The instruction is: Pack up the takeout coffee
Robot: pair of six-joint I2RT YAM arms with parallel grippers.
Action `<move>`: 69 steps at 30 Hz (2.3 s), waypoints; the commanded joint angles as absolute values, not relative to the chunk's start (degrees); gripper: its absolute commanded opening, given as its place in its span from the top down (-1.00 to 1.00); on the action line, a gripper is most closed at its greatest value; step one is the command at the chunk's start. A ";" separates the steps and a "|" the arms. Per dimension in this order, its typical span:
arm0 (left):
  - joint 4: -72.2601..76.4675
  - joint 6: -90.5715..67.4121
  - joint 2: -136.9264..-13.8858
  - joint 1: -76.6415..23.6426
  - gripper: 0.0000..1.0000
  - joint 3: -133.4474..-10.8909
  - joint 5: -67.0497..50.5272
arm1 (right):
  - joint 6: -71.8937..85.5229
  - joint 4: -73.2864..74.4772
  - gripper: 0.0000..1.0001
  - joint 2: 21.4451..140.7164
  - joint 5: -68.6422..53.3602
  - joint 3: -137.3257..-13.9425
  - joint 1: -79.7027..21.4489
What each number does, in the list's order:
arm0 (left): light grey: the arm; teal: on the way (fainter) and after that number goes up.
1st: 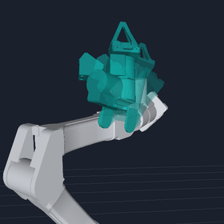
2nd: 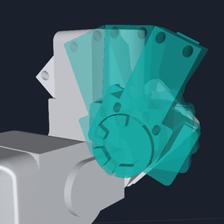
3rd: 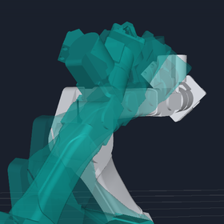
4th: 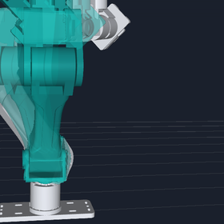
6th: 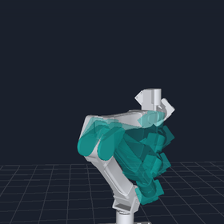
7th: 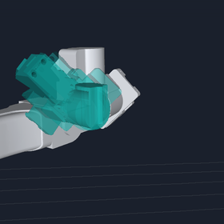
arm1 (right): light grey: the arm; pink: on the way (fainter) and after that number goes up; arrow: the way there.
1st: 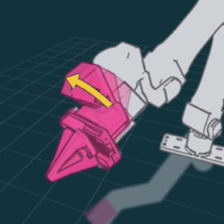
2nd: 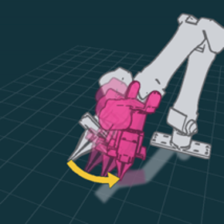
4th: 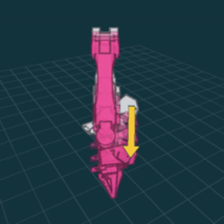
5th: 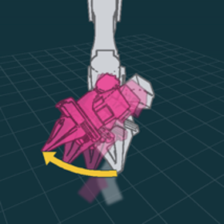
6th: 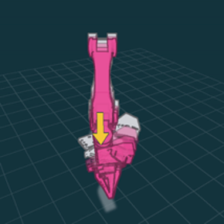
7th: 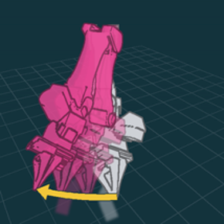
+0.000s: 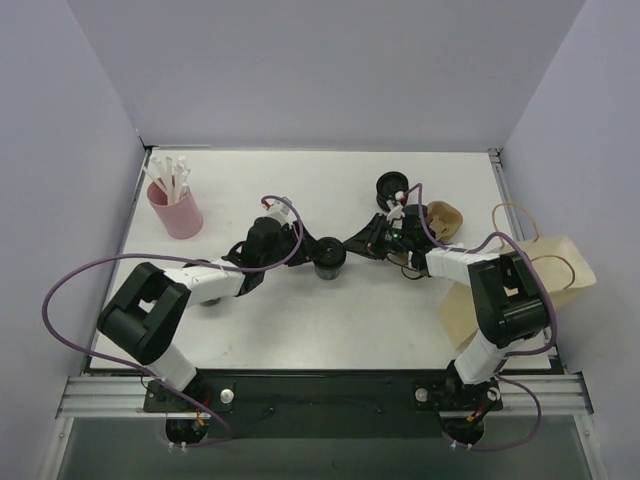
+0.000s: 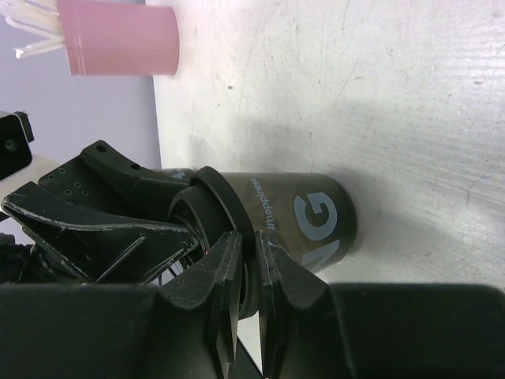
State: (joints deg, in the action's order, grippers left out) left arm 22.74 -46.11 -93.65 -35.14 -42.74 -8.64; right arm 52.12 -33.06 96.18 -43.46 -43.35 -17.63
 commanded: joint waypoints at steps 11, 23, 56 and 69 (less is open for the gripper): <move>2.28 -43.94 -103.62 -36.74 -0.03 -32.35 -3.43 | 52.73 -33.84 0.76 101.69 -31.56 -31.21 -23.55; 3.07 -45.26 -102.48 -37.09 -0.02 -30.85 -2.46 | 56.42 -42.81 0.69 98.36 -33.57 -28.73 -24.79; 0.79 -45.53 -103.98 -37.79 0.00 -31.64 -0.70 | 48.35 -18.82 0.45 83.68 -37.54 -43.33 -20.30; 0.18 -45.62 -103.62 -37.79 0.00 -32.17 -0.44 | 49.04 -20.12 0.51 84.90 -34.98 -40.61 -20.83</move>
State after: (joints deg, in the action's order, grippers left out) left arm 33.67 -52.03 -95.55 -36.88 -38.28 -4.27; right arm 49.17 -19.11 85.36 -35.90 -41.60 -20.36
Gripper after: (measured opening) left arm 0.511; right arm 0.245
